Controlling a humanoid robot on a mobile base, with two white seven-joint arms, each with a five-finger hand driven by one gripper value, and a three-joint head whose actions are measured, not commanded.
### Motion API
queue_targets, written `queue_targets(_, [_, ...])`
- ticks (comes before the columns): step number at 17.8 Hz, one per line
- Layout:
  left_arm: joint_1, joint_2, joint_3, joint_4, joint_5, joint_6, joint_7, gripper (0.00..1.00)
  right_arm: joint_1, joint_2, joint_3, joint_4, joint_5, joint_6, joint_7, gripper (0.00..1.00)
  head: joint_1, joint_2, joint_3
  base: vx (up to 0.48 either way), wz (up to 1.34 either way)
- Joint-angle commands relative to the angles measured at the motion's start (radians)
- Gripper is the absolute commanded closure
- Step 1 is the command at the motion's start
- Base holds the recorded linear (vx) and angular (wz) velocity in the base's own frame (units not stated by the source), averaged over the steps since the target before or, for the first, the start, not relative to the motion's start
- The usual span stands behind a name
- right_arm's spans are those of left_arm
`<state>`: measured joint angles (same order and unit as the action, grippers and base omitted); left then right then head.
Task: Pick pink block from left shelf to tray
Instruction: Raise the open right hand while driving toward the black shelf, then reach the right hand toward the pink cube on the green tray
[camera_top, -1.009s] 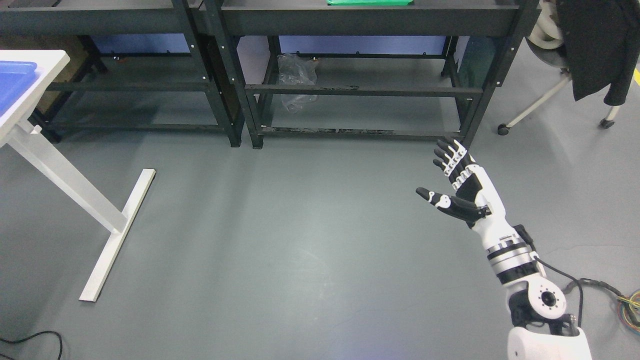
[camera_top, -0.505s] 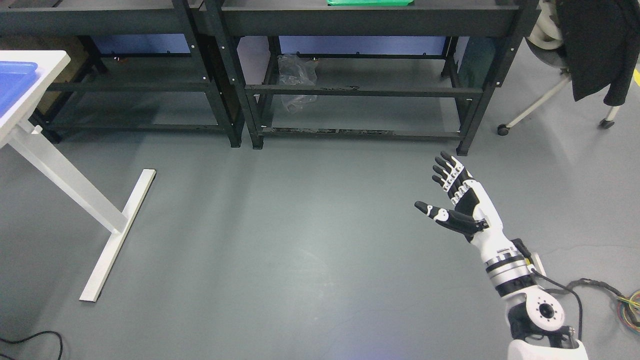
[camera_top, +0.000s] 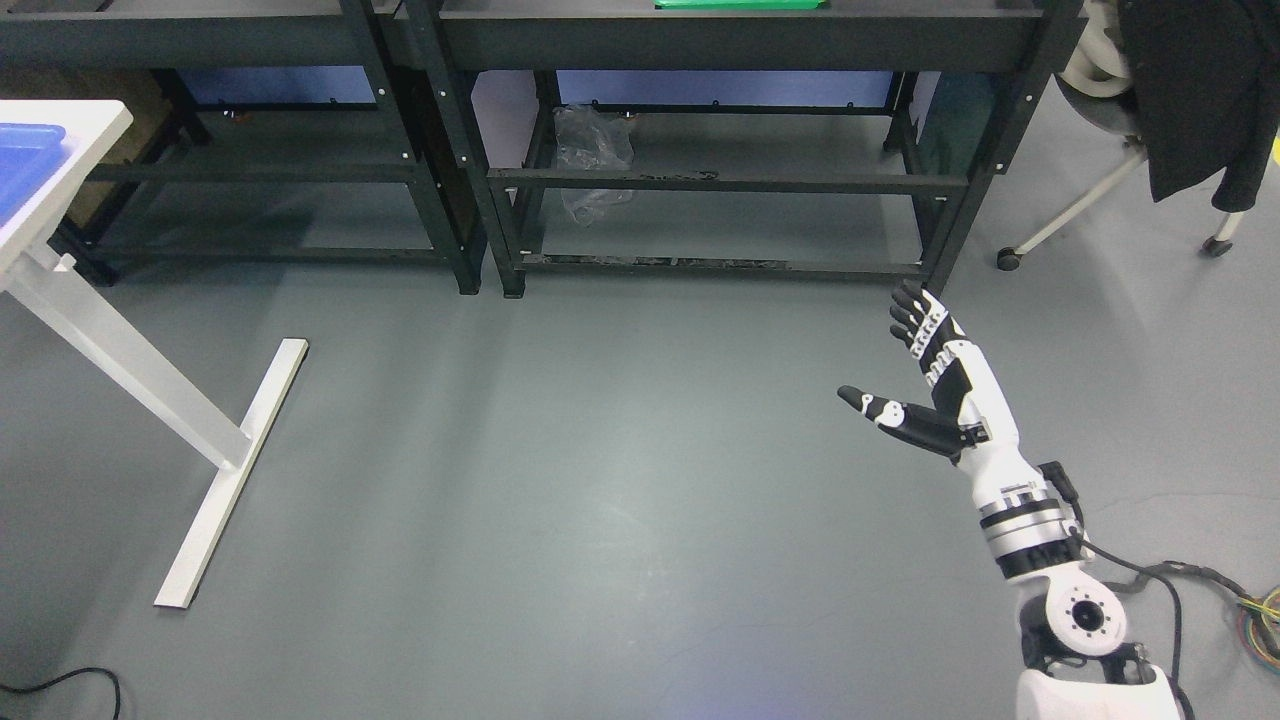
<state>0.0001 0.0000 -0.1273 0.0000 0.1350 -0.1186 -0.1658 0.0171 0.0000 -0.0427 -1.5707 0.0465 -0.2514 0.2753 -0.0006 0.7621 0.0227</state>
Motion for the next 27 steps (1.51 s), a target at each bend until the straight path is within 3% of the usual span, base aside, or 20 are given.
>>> queue_targets(1, [0.020, 0.017, 0.000, -0.017, 0.000, 0.000, 0.000, 0.00, -0.016, -0.017, 0.082, 0.014, 0.604, -0.043, -0.277, 0.01, 0.0000, 0.000, 0.000, 0.122, 0.00])
queue_targets(7, [0.020, 0.017, 0.000, -0.017, 0.000, 0.000, 0.000, 0.00, 0.007, -0.017, 0.136, 0.017, 0.605, -0.043, -0.335, 0.00, 0.0000, 0.000, 0.000, 0.152, -0.02])
queue_targets(12, [0.020, 0.017, 0.000, -0.017, 0.000, 0.000, 0.000, 0.00, 0.043, -0.017, 0.220, 0.015, 0.660, -0.039, -0.693, 0.00, 0.0000, 0.000, 0.000, 0.184, -0.05])
queue_targets(14, [0.020, 0.017, 0.000, -0.017, 0.000, 0.000, 0.000, 0.00, 0.043, -0.017, 0.212, 0.018, 0.719, -0.026, -0.755, 0.00, 0.0000, 0.000, 0.000, 0.177, 0.03])
queue_targets(18, [0.020, 0.017, 0.000, -0.017, 0.000, 0.000, 0.000, 0.00, 0.043, -0.017, 0.211, 0.006, 0.717, 0.019, -0.702, 0.01, 0.0000, 0.000, 0.000, 0.193, 0.20])
queue_targets(20, [0.020, 0.017, 0.000, -0.017, 0.000, 0.000, 0.000, 0.00, 0.032, -0.017, 0.214, -0.026, 0.713, 0.181, -0.558, 0.01, 0.0000, 0.000, 0.000, 0.229, 0.15])
queue_targets(22, [0.020, 0.017, 0.000, -0.017, 0.000, 0.000, 0.000, 0.00, 0.000, -0.017, 0.213, -0.041, 0.720, 0.279, -0.419, 0.01, 0.0000, 0.000, 0.000, 0.236, 0.02])
queue_targets(24, [0.020, 0.017, 0.000, -0.017, 0.000, 0.000, 0.000, 0.00, -0.022, -0.017, 0.204, -0.048, 0.728, 0.279, -0.366, 0.01, 0.0000, 0.000, 0.000, 0.226, -0.02])
queue_targets(27, [0.020, 0.017, 0.000, -0.017, 0.000, 0.000, 0.000, 0.00, -0.031, -0.017, 0.199, -0.066, 0.728, 0.227, -0.386, 0.01, 0.0000, 0.000, 0.000, 0.243, 0.00])
